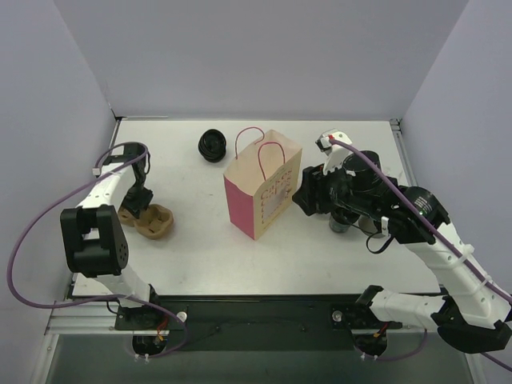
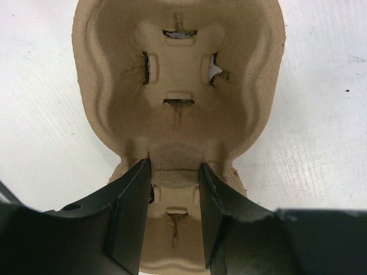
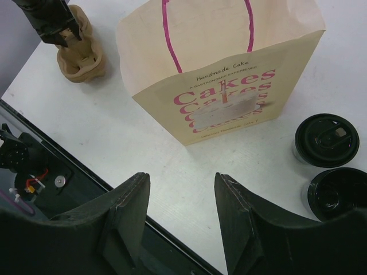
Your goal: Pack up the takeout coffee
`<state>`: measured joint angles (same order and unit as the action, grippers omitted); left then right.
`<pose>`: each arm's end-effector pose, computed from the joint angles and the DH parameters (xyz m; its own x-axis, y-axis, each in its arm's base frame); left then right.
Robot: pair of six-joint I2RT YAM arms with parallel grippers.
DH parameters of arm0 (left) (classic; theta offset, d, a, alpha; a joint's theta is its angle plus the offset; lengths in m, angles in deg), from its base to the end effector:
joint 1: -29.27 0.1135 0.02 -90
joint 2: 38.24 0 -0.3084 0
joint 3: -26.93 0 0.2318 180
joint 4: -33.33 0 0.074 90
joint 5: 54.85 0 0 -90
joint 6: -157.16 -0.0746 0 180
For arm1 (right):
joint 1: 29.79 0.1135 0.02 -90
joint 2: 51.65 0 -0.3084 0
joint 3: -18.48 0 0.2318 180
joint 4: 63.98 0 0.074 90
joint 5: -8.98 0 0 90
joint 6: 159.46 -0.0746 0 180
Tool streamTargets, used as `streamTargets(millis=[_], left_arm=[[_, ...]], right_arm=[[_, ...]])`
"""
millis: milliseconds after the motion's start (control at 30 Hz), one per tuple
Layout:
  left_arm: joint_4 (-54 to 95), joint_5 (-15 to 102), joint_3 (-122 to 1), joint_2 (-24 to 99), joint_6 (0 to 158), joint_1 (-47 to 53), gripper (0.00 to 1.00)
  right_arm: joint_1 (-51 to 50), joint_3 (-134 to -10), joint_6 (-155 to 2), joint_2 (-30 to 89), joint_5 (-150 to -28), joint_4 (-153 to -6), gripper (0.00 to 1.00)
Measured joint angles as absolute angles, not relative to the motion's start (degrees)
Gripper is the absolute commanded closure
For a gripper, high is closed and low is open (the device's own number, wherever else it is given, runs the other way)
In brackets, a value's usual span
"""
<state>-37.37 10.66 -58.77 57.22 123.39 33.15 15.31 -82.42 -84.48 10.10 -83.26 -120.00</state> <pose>0.2985 0.0512 0.2413 -0.4387 -0.7880 -0.4320 -0.8902 0.4466 0.0895 0.1362 0.1408 0.4884 -0.3881 -0.0226 -0.9213 -0.6560 0.7089 0.2590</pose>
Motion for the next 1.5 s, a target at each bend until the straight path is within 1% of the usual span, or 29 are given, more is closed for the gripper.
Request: streamTargets(millis=[200,367,600,733,900,1067,1200,1333,1500], left_arm=[[-43.4,9.4,-63.9,57.3,123.5,33.2,0.71],[-45.8,9.5,-64.8,56.1,123.2,33.1,0.71],[-47.1,10.1,-67.7,53.0,117.3,32.2,0.71],[-47.9,10.2,-73.4,51.2,113.0,28.5,0.72],[-49.6,11.0,-83.3,50.6,108.5,20.3,0.72],[-51.2,15.4,-100.2,51.1,104.4,13.5,0.73],[-49.4,20.2,-112.1,51.0,100.9,8.3,0.72],[-45.3,26.9,-113.7,50.3,96.7,5.2,0.73],[-40.9,34.4,-109.0,50.1,92.5,2.4,0.73]], right_arm=[[15.3,-84.4,-84.3,11.2,-83.1,-120.2,0.51],[15.3,-85.7,-84.3,11.4,-82.9,-120.2,0.51],[15.3,-85.9,-84.7,11.8,-82.8,-120.5,0.51],[15.3,-85.9,-85.9,11.8,-82.8,-120.6,0.51],[15.3,-85.9,-87.5,11.4,-83.0,-121.2,0.50],[15.3,-85.9,-87.9,10.0,-82.7,-121.4,0.49],[15.2,-86.5,-92.2,11.5,-81.2,-120.2,0.49],[14.7,-93.2,-97.5,18.0,-79.0,-118.9,0.49],[11.9,-101.0,-105.8,27.6,-75.2,-116.7,0.49]])
